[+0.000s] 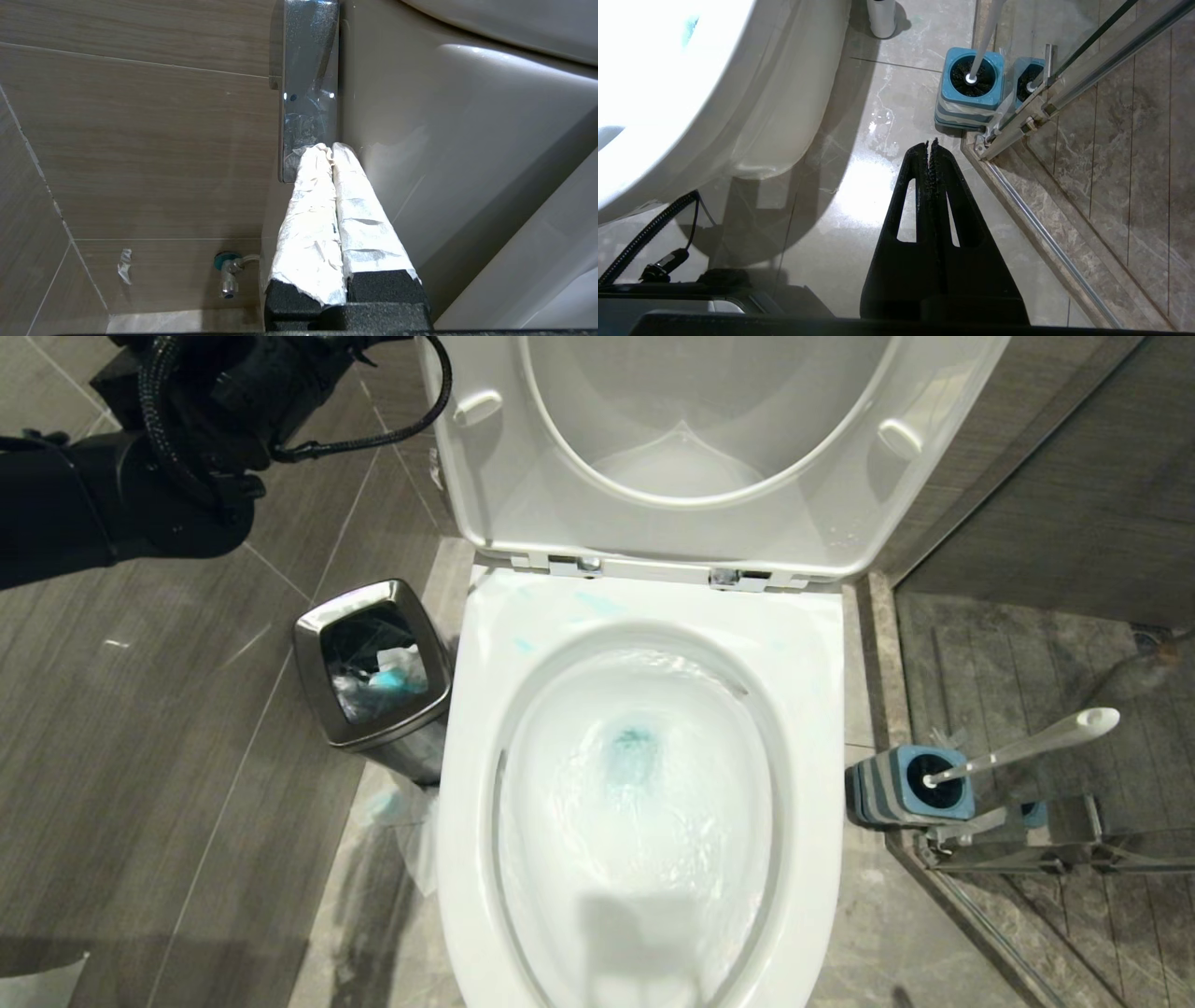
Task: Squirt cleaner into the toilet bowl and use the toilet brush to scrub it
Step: Flush the toilet
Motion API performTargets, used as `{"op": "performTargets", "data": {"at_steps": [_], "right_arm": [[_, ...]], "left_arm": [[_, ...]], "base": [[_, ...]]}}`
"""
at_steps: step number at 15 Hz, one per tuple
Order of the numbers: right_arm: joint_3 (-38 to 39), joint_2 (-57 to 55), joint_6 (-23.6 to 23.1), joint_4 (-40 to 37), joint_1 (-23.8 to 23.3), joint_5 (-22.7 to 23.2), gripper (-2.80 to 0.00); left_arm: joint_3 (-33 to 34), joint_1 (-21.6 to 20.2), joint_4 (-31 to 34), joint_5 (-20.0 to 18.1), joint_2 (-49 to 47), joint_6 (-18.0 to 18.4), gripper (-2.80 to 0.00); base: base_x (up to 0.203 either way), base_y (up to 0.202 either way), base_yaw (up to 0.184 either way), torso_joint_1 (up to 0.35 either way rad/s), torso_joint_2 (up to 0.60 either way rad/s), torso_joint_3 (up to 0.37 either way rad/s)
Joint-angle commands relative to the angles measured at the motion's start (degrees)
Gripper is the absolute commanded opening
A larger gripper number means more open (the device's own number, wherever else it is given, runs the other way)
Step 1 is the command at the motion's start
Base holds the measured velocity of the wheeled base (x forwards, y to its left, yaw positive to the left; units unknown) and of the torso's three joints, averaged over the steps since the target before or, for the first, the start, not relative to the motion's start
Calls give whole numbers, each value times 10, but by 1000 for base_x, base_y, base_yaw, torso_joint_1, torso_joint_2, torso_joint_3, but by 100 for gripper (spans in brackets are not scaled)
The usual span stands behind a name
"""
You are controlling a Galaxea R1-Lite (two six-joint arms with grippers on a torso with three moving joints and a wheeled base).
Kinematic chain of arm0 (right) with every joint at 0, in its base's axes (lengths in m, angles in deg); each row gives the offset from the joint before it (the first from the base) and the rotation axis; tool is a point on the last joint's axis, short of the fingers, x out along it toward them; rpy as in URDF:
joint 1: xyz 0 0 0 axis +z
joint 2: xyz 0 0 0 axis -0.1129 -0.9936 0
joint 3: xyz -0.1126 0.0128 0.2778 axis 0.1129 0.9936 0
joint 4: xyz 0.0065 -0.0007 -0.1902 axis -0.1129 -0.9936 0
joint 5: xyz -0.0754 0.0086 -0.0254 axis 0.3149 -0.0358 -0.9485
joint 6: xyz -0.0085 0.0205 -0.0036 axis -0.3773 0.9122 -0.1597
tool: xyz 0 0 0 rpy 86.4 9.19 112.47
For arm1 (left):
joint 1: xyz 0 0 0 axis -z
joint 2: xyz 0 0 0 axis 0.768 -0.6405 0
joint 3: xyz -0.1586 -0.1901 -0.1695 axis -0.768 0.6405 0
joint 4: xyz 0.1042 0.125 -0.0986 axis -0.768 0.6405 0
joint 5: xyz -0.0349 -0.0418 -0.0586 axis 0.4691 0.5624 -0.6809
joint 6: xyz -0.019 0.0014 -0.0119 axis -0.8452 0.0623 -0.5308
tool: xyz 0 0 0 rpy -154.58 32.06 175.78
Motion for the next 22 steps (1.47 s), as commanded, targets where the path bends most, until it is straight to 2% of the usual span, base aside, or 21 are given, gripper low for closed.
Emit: {"op": "performTargets", "data": {"at_steps": [1, 9, 16, 19, 22], "right_arm": [[0, 0, 0, 0, 0, 0, -280], [0, 0, 0, 0, 0, -1, -280], [1, 0, 0, 0, 0, -1, -280], [0, 0, 0, 0, 0, -1, -280], [0, 0, 0, 0, 0, -1, -280]], "left_arm": [[-1, -3, -5, 0, 23, 0, -280], [-1, -20, -23, -14, 92, 20, -280], [0, -31, -19, -8, 170, 19, -280], [0, -38, 17, -8, 211, 19, -280], [2, -45, 98, -11, 253, 16, -280]], "base": [[0, 0, 0, 0, 0, 0], [0, 0, 0, 0, 0, 0], [0, 0, 0, 0, 0, 0], [0, 0, 0, 0, 0, 0], [0, 0, 0, 0, 0, 0]]}}
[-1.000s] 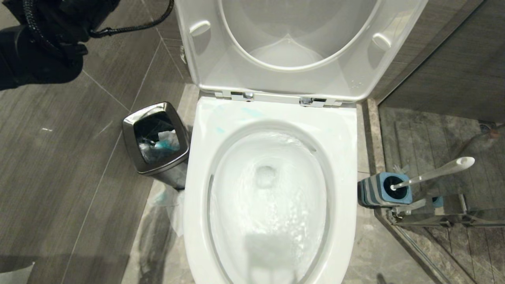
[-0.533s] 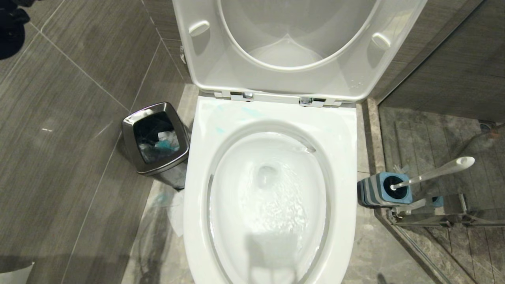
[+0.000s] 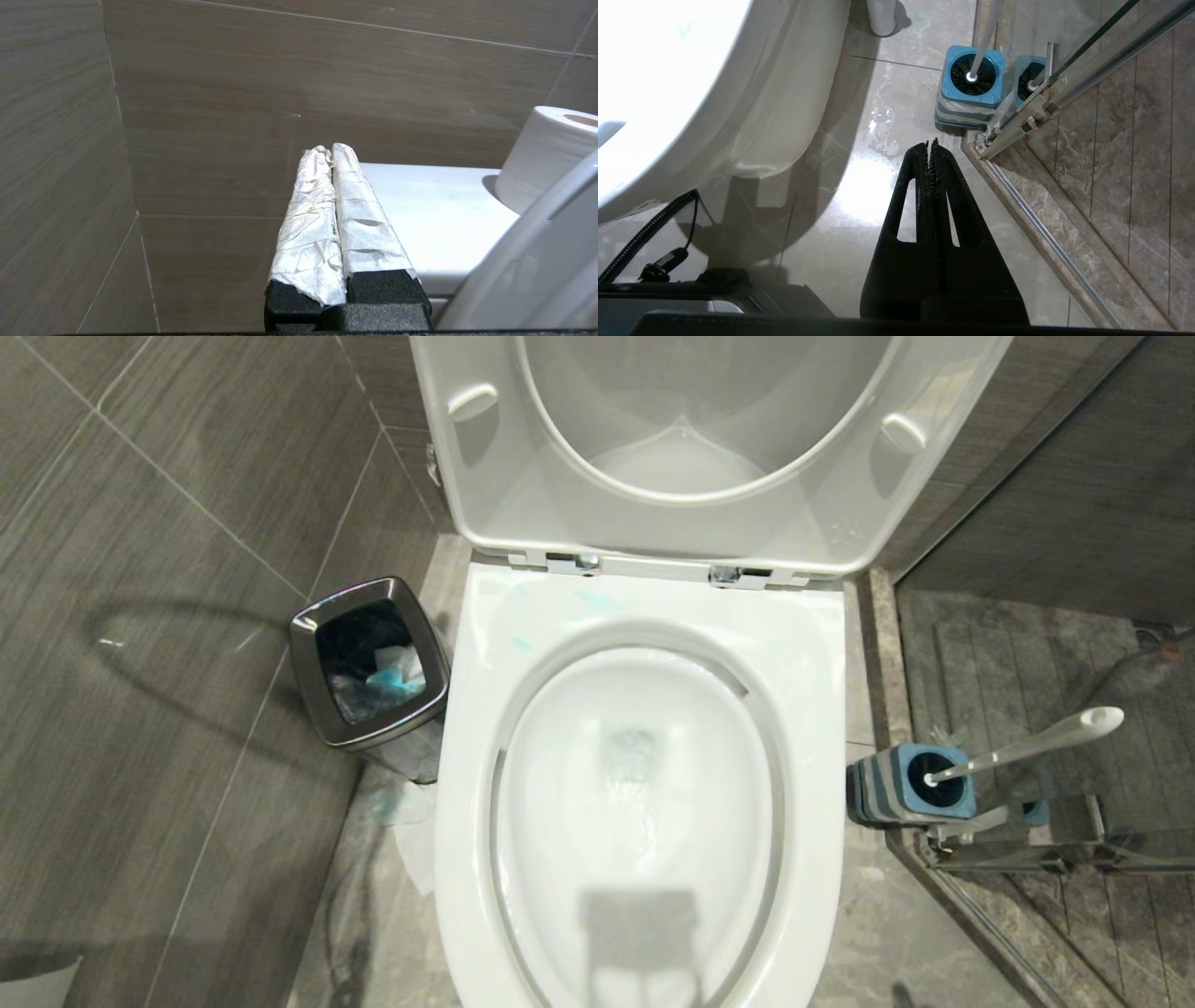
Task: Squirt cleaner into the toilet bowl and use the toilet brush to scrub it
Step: Flush the toilet, then close the toilet lid
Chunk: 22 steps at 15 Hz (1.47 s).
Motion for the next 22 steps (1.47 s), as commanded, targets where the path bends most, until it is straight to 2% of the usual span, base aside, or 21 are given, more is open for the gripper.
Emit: {"op": "performTargets", "data": {"at_steps": [1, 5, 10, 12, 15, 18, 22], "right_arm": [[0, 0, 0, 0, 0, 1, -280], [1, 0, 0, 0, 0, 0, -280], [1, 0, 0, 0, 0, 0, -280], [0, 0, 0, 0, 0, 0, -280], [0, 0, 0, 0, 0, 1, -280], [0, 0, 0, 0, 0, 0, -280], [1, 0, 0, 0, 0, 1, -280]], "left_arm": [[1, -2, 58, -1, 49, -4, -280], [11, 4, 209, -5, 105, -29, -280], [39, 24, 382, -6, 160, -36, -280], [52, 36, 442, -5, 180, -66, -280], [124, 38, 489, -9, 223, -75, -280], [184, 38, 543, -52, 271, -71, -280], [196, 31, 585, -56, 280, -71, -280]], "base": [[0, 0, 0, 0, 0, 0], [0, 0, 0, 0, 0, 0], [0, 0, 0, 0, 0, 0], [0, 0, 0, 0, 0, 0], [0, 0, 0, 0, 0, 0], [0, 0, 0, 0, 0, 0], [0, 0, 0, 0, 0, 0]]}}
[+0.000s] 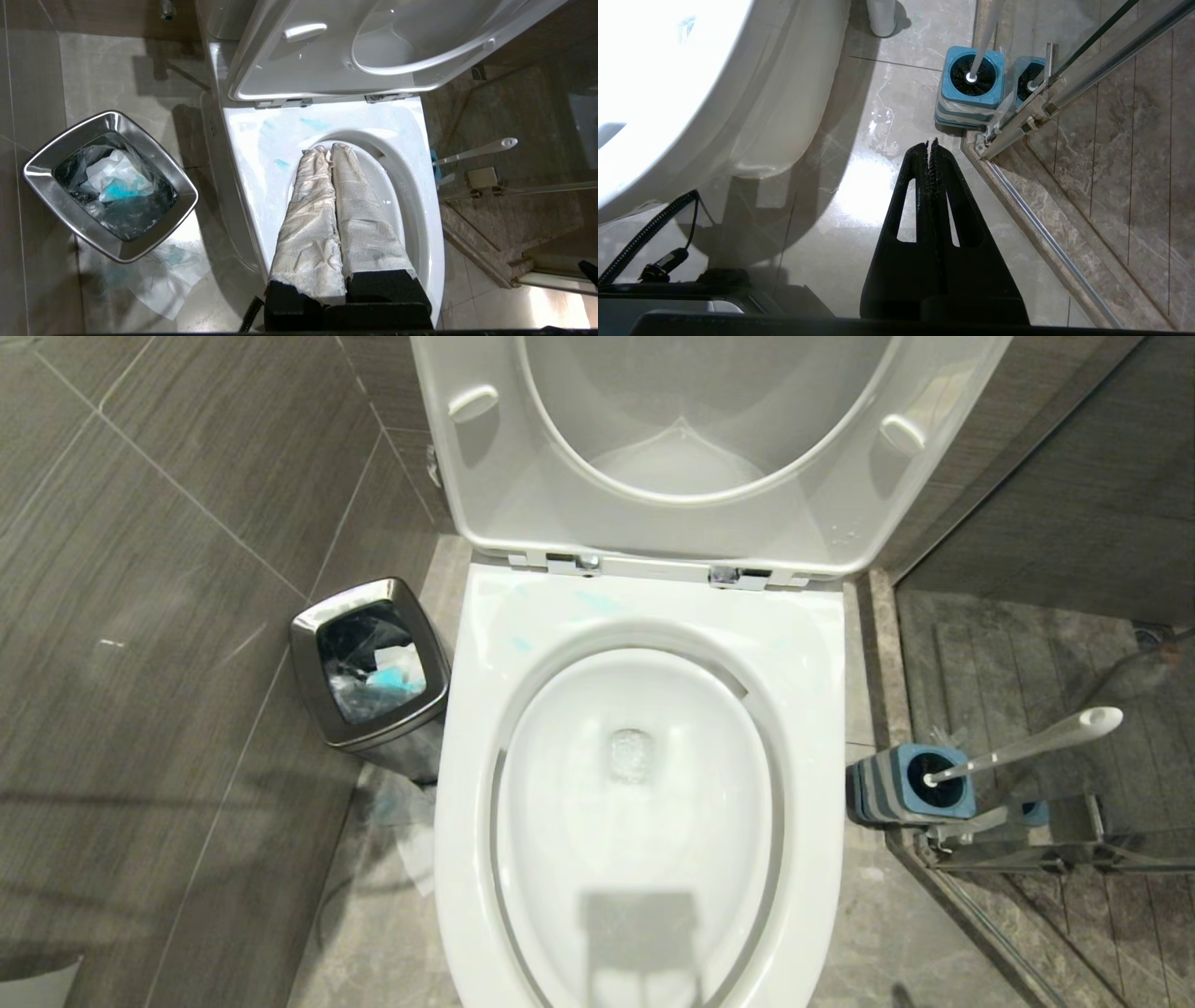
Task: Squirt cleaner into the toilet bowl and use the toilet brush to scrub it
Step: Close the toilet lid
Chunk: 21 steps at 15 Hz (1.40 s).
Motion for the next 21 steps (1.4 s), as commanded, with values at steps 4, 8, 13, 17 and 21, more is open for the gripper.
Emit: {"op": "performTargets", "data": {"at_steps": [4, 8, 13, 17, 21], "right_arm": [[0, 0, 0, 0, 0, 0, -280], [0, 0, 0, 0, 0, 0, -280], [0, 0, 0, 0, 0, 0, -280], [0, 0, 0, 0, 0, 1, -280], [1, 0, 0, 0, 0, 0, -280]], "left_arm": [[0, -2, 4, -1, 5, 0, -280], [1, -2, -8, 0, -1, 1, -280], [3, 1, -22, -4, -10, 9, -280], [3, 1, -23, -4, -13, 18, -280], [3, 1, -23, -4, -13, 21, -280]], "base": [[0, 0, 0, 0, 0, 0], [0, 0, 0, 0, 0, 0], [0, 0, 0, 2, 4, 127], [0, 0, 0, 0, 2, 192], [0, 0, 0, -1, 2, 206]]}}
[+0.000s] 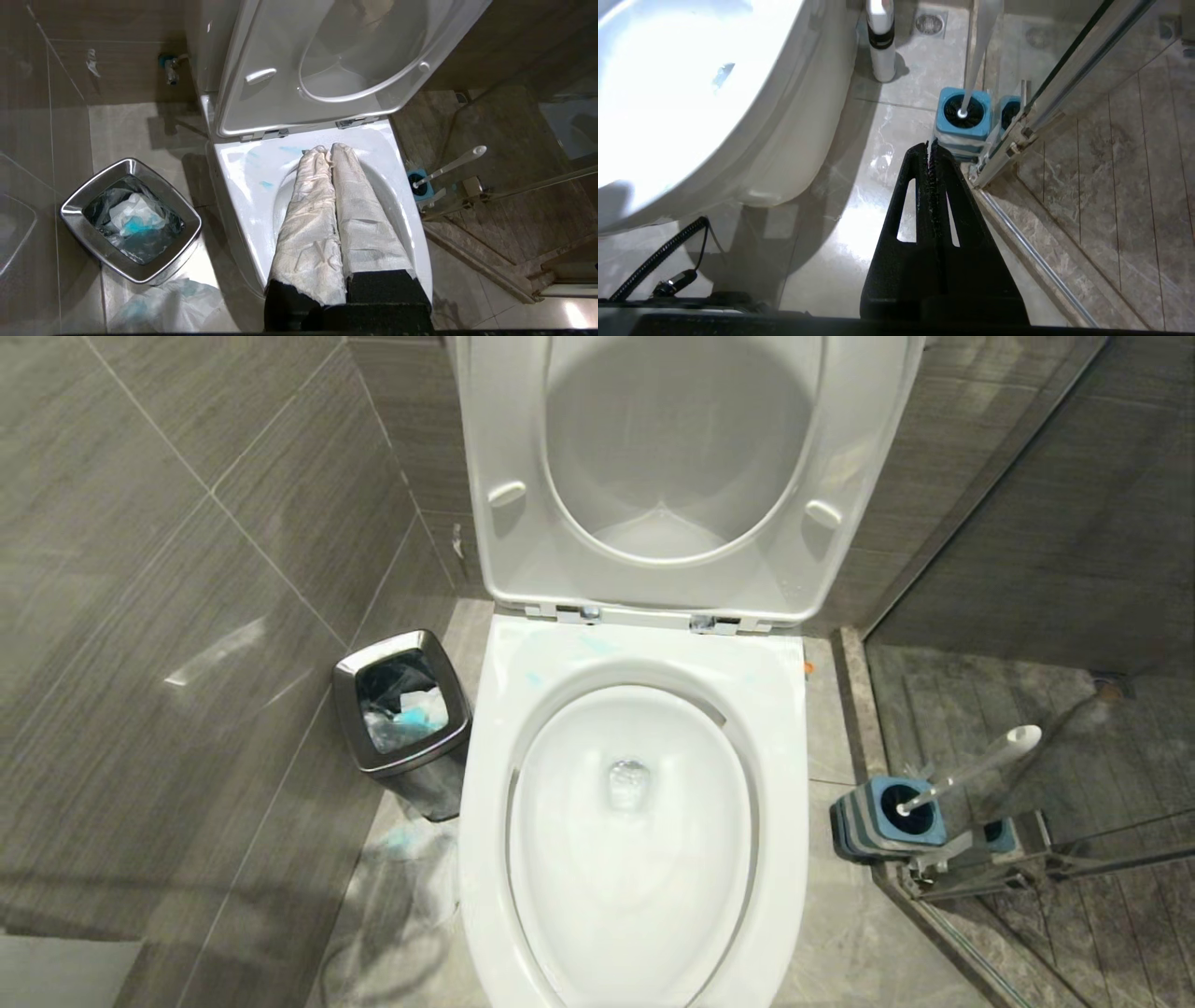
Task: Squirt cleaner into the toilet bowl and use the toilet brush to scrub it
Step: Close the toilet lid
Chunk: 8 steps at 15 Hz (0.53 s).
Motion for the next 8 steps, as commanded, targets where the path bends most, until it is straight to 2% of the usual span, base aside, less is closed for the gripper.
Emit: {"op": "performTargets", "data": {"at_steps": [1, 5, 8], "right_arm": [[1, 0, 0, 0, 0, 0, -280], [0, 0, 0, 0, 0, 0, -280], [1, 0, 0, 0, 0, 0, -280]], "left_arm": [[-1, 0, 2, 0, -2, -1, -280], [-2, 0, -1, -2, -3, 7, -280], [9, 12, -29, -1, -3, 7, -280]], "base": [[0, 0, 0, -3, 5, 196], [0, 0, 0, 1, 2, 188], [0, 0, 0, 0, 0, 40]]}}
